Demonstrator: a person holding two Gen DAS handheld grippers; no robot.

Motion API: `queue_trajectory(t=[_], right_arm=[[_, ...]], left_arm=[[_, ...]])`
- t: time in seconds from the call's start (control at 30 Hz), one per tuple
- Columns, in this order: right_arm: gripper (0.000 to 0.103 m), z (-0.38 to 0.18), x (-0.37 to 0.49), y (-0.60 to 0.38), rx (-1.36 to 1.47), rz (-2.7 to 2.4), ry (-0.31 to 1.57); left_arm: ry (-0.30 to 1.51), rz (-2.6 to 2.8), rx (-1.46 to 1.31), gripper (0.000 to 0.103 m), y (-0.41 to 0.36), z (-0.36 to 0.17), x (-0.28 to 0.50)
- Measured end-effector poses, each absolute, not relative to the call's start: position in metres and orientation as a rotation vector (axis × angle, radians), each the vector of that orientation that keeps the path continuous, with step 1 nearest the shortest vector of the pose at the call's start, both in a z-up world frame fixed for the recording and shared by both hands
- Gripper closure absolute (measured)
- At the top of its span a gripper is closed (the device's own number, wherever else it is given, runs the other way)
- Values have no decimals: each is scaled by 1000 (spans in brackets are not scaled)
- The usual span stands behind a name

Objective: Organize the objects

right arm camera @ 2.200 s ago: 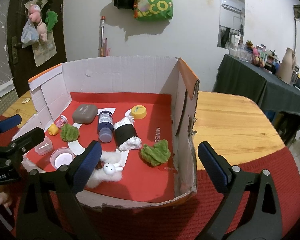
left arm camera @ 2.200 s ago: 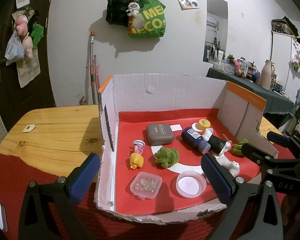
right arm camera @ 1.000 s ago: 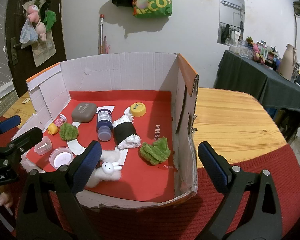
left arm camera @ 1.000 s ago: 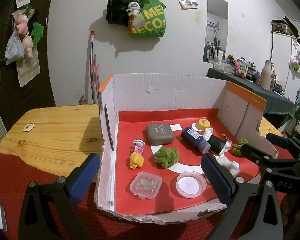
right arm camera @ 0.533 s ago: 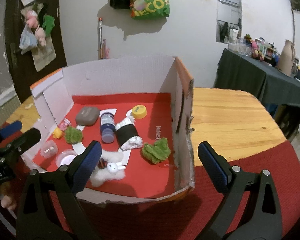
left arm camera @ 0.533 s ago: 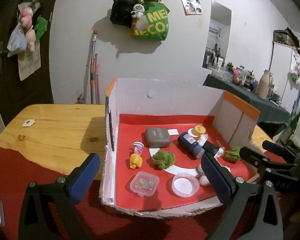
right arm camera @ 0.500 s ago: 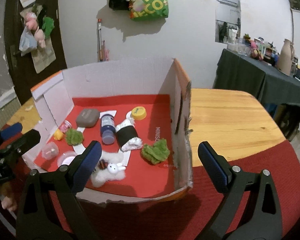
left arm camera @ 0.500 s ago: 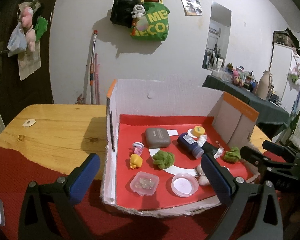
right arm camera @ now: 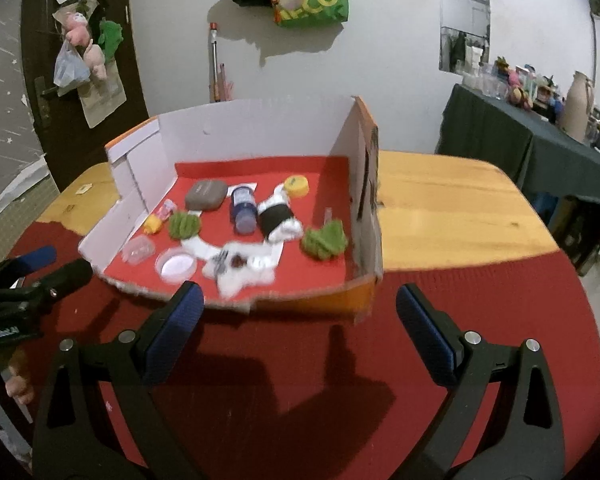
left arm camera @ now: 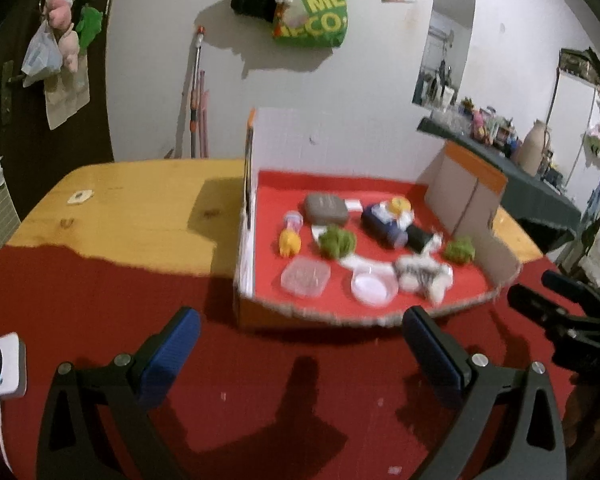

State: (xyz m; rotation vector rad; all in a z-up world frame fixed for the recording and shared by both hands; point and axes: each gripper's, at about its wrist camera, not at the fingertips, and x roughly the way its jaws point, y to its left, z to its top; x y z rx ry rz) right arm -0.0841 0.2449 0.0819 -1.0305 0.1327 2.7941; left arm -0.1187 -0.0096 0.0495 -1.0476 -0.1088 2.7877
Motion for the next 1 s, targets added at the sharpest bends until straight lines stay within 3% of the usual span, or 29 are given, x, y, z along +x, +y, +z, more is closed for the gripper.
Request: queue_trajectory(t=[0.47, 1.0], right_arm=[[5, 36, -85, 246, -1284, 2624, 152], [0, 28, -89, 247, -1343, 2550, 119]], left_arm=[[-94, 2704, -1338, 0, 6, 3, -117], [27, 2772, -1358, 0, 17, -2, -114]])
